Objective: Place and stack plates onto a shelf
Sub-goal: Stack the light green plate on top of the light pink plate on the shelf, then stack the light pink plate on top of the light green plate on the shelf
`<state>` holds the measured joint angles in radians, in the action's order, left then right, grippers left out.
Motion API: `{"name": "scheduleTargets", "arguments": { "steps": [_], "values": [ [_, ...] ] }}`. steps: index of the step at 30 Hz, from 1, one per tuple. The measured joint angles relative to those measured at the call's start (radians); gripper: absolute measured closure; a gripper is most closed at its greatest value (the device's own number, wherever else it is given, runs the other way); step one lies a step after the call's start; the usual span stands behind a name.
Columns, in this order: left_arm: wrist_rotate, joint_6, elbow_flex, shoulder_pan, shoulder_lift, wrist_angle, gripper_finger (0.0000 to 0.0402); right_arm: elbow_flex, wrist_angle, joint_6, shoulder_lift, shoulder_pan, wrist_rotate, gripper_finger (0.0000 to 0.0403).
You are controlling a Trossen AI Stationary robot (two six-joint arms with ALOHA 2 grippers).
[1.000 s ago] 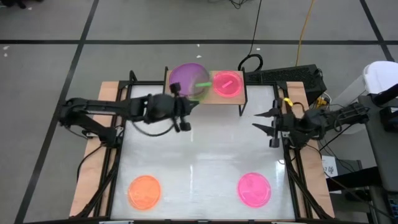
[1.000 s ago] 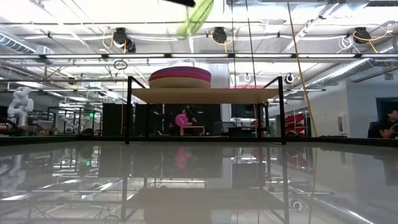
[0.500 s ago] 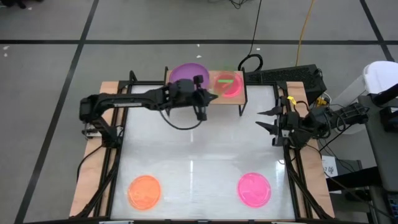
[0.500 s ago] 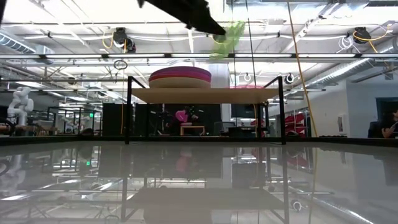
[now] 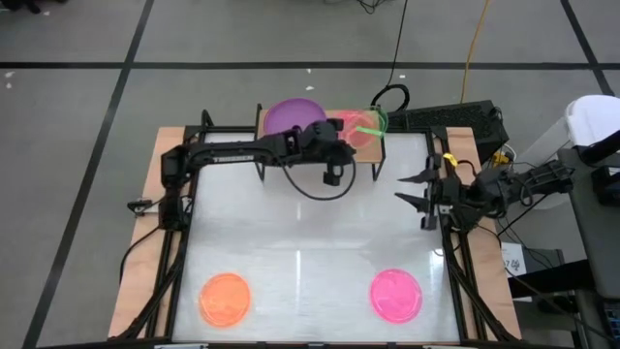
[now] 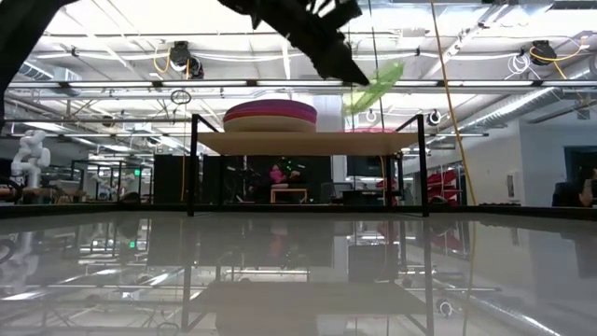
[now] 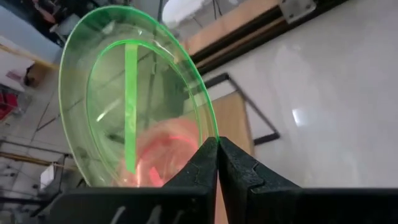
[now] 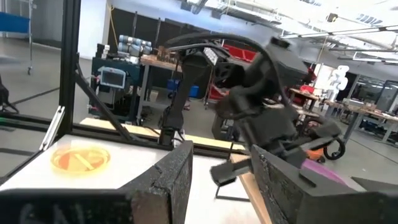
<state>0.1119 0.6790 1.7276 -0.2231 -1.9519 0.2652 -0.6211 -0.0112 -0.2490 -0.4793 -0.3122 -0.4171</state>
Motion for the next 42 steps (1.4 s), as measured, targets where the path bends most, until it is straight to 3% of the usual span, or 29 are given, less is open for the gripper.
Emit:
{"name": "scheduleTargets", "arguments": {
  "steps": [9,18,22,34,38,42],
  "values": [
    [0.053,-0.019,0.002,-0.052,-0.025,0.053,0.0379,0.032,-0.025,-0.013,0.0,0.0,-0.002,0.0257],
    [0.082,-0.019,0.002,-0.043,-0.025,0.013,0.0292,0.032,-0.042,-0.041,0.0,0.001,-0.004,0.0257],
    [0.152,-0.032,0.0,-0.027,0.004,0.027,0.027,0.032,-0.038,-0.029,0.0,0.001,-0.004,0.0257],
    [0.165,-0.208,-0.015,0.188,0.344,0.162,0.0272,0.023,0.077,0.04,-0.011,-0.006,0.003,0.0257],
    [0.212,-0.251,-0.116,0.297,0.461,0.146,0.0287,-0.031,0.194,0.102,-0.051,-0.006,0.058,0.0257],
    [0.31,-0.309,-0.307,0.394,0.575,0.018,0.0297,-0.078,0.258,0.158,-0.125,-0.013,0.179,0.0257]
  ]
}}
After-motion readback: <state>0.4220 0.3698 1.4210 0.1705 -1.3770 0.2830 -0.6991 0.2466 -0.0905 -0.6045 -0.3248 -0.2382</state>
